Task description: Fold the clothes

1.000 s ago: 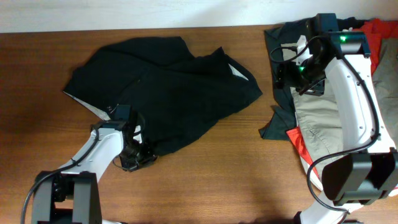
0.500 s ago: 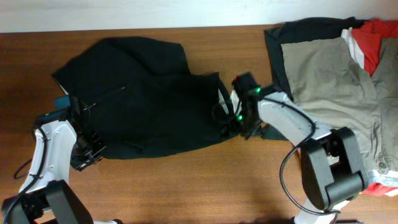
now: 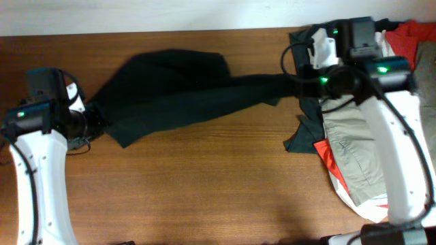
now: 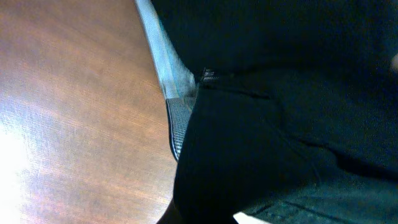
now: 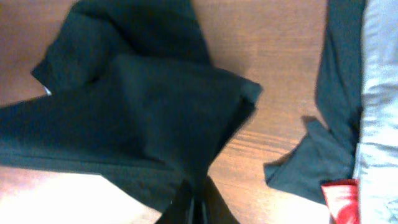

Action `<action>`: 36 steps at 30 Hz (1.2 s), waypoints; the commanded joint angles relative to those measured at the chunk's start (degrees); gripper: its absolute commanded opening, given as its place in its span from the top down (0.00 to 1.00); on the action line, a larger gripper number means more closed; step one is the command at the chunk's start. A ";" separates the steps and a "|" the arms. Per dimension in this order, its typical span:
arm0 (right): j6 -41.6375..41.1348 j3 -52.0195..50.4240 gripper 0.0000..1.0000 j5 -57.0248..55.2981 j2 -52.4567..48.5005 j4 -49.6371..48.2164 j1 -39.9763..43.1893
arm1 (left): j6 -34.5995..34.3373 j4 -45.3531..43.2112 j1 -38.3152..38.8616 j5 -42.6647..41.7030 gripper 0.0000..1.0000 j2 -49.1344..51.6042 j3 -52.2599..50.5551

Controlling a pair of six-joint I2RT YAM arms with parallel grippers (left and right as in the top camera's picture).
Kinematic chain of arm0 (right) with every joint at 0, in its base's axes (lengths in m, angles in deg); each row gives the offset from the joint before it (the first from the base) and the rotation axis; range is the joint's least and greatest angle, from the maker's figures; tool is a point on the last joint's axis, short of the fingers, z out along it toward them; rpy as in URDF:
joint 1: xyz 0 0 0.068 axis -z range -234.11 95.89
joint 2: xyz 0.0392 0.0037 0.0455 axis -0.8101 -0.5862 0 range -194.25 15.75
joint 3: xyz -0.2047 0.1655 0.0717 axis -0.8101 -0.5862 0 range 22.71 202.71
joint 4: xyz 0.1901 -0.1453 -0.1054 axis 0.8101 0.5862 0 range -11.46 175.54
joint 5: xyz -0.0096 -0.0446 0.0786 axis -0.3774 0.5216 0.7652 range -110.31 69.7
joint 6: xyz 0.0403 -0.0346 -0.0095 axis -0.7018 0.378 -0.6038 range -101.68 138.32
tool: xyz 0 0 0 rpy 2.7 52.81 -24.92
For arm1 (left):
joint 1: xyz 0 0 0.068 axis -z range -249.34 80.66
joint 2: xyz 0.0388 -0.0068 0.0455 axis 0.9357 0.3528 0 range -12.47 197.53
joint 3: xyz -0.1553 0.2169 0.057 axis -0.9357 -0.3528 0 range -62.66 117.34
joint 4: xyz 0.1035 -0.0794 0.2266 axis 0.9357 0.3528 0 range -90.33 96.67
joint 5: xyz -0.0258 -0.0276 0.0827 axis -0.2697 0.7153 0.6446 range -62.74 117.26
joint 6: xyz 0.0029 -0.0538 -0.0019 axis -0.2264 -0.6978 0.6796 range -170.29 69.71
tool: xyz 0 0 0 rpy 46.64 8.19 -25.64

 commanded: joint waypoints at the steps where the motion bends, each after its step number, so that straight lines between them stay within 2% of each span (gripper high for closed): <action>1: 1.29 0.85 0.96 -9.11 -0.96 6.71 1.88 | 2.23 2.97 0.02 1.90 1.00 -2.73 2.29; 5: 1.05 4.48 0.96 -12.44 2.25 6.80 5.60 | 7.32 4.59 0.02 2.38 1.00 -6.82 6.40; 7: 3.37 8.92 0.96 -12.44 5.31 7.02 7.72 | 7.26 5.62 0.02 6.40 1.00 -10.10 10.91; 8: 6.38 9.14 0.96 -12.52 5.86 7.82 7.10 | 5.95 5.68 0.02 6.36 1.00 -11.47 11.13; 11: 7.30 8.90 0.96 -12.17 3.63 10.34 6.73 | 5.57 5.92 0.02 6.40 1.00 -12.26 11.10; 15: 7.28 6.45 0.96 -13.22 -0.15 24.72 6.73 | 5.55 8.96 0.02 8.31 1.00 -11.54 10.99; 16: 7.30 5.38 0.96 -13.99 -0.68 24.96 6.73 | 5.53 10.91 0.02 7.82 1.00 -11.04 10.71; 17: 7.30 3.91 0.84 -13.97 -1.14 24.37 6.73 | 5.55 12.76 0.02 7.82 1.00 -10.27 9.97; 18: 7.32 3.69 0.67 -14.03 -1.57 24.33 6.73 | 5.53 13.79 0.02 7.72 1.00 -9.77 8.85; 19: 7.06 3.72 0.57 -15.96 -1.68 22.27 6.84 | 5.55 15.26 0.02 7.63 1.00 -9.01 7.43; 20: 7.06 3.72 0.51 -16.33 -1.68 17.05 6.84 | 5.57 16.13 0.02 7.41 1.00 -8.17 6.40; 22: 7.10 3.72 0.49 -14.34 -3.13 7.23 6.67 | 5.60 15.82 0.02 4.55 1.00 -7.78 4.35; 26: 10.10 3.72 0.50 -1.62 -16.13 5.14 3.06 | 5.57 15.41 0.02 4.42 1.00 -7.80 2.40; 28: 11.56 3.72 0.40 -1.49 -26.16 3.13 -2.84 | 5.55 12.07 0.09 4.39 1.00 -7.74 -1.27; 31: 8.13 3.72 0.35 -0.15 -36.57 -0.59 -8.09 | 5.57 5.05 0.13 4.39 1.00 -7.74 -9.40; 34: 7.54 3.72 0.35 1.05 -42.18 -2.67 -11.80 | 5.57 -1.44 0.13 4.42 1.00 -7.74 -16.76; 35: 5.07 3.72 0.48 0.66 -43.32 -3.76 -12.28 | 5.60 -2.01 0.13 4.44 1.00 -7.74 -17.49; 36: 4.00 3.72 0.75 0.70 -43.87 -4.17 -12.41 | 5.60 -2.19 0.13 4.42 1.00 -7.74 -17.49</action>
